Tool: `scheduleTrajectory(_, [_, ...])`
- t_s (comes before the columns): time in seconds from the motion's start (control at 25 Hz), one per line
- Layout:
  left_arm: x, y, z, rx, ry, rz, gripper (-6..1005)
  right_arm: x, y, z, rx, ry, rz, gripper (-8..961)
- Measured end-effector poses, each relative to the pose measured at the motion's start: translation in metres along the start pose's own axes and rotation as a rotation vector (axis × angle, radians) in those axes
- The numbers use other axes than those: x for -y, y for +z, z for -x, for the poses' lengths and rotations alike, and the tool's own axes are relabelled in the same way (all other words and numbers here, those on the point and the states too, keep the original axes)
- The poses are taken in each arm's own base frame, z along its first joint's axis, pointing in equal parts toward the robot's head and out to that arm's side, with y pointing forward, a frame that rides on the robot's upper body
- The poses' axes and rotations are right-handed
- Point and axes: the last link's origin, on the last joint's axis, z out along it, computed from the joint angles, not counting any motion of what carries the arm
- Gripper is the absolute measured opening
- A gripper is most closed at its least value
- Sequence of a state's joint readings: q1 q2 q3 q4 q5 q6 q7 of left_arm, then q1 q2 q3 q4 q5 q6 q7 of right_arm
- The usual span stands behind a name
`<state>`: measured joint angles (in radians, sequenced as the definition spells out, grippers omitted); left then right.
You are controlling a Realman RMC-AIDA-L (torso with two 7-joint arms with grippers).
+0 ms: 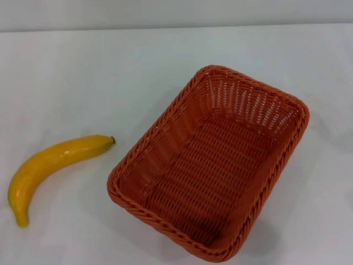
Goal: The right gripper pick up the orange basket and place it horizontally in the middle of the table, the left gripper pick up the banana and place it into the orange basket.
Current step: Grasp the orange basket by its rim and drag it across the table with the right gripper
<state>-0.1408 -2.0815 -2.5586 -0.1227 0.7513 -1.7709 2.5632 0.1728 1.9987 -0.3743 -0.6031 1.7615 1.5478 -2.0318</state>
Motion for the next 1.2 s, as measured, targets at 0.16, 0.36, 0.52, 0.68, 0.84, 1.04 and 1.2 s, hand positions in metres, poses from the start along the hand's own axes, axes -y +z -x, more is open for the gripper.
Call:
scheduleTrajectory(0.16, [0.0, 0.0, 0.0, -0.001, 0.0, 0.001, 743, 0.002, 0.021, 0.029, -0.114, 0.037, 0.102, 838])
scheduleTrajectory(0.36, [0.0, 0.002, 0.0, -0.003, -0.001, 0.004, 743, -0.011, 0.065, 0.059, -0.311, -0.001, 0.223, 837])
scheduleTrajectory(0.52, [-0.002, 0.005, 0.0, -0.008, -0.008, 0.011, 743, -0.034, 0.11, 0.076, -0.527, -0.036, 0.327, 837])
scheduleTrajectory(0.68, [-0.003, 0.008, 0.001, -0.012, -0.018, 0.017, 743, -0.061, 0.153, 0.088, -0.71, -0.068, 0.406, 836])
scheduleTrajectory(0.84, [-0.005, 0.015, 0.002, -0.02, -0.024, 0.03, 743, -0.089, 0.186, 0.096, -0.86, -0.092, 0.462, 836])
scheduleTrajectory(1.04, [-0.011, 0.023, 0.004, -0.022, -0.036, 0.063, 743, -0.116, 0.208, 0.098, -1.007, -0.107, 0.491, 835])
scheduleTrajectory(1.2, [-0.011, 0.02, 0.002, -0.023, -0.043, 0.075, 743, -0.146, 0.233, 0.083, -1.137, -0.141, 0.521, 835])
